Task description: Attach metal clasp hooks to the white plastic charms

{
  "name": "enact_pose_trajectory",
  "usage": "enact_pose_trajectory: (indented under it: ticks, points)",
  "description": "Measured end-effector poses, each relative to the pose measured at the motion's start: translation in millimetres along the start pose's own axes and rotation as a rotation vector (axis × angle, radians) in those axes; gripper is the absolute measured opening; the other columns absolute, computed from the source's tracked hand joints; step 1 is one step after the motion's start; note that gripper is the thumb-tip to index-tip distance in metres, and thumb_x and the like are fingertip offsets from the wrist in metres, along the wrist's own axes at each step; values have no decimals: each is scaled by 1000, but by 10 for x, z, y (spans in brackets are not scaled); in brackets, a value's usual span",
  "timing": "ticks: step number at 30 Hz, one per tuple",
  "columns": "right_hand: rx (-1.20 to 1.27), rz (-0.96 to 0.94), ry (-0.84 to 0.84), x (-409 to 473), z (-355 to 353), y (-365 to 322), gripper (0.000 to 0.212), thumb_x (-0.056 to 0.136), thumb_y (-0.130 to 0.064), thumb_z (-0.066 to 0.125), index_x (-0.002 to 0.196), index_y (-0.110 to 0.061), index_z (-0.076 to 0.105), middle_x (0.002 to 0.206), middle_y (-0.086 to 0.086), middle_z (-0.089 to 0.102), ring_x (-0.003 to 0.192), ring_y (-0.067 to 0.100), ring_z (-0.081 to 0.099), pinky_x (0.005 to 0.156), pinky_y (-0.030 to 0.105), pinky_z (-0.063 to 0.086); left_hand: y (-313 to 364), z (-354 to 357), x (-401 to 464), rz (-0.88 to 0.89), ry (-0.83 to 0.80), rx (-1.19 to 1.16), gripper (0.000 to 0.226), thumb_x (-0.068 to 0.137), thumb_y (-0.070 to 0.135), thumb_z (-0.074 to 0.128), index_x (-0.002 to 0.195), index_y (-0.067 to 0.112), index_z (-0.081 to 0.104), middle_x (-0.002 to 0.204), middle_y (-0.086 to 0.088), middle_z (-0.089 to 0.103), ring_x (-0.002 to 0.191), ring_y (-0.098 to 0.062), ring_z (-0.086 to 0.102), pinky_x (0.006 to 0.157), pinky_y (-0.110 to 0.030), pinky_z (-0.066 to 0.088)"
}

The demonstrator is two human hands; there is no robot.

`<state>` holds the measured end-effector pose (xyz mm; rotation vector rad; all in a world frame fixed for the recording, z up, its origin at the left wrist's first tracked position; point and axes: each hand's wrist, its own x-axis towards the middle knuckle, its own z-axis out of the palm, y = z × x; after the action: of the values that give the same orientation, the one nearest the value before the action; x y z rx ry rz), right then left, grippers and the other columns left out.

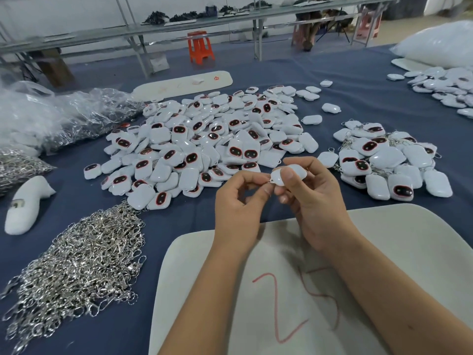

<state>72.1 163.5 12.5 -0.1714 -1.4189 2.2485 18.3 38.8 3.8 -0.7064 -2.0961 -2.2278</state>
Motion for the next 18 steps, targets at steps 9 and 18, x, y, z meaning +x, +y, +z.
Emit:
enact_pose_trajectory:
  ticks: [9,18]
  points:
    - [151,60,-48,12,-14,11,43,82,-21,75,119,-4,63,87,17,65,66,19,67,63,23,57,-5,14,14,-47,109,-70,21,86,-4,73,83,17,71,75,3,73,72,-9,66,70,-19,53]
    - [-108,-36,-52,15,-68,44,37,87,-7,78,119,1,60,88,13,74,72,22,72,69,25,58,34,-79,-7,157,144,352,14,85,4,75,83,18,76,76,13,73,74,-12,68,69,-22,53]
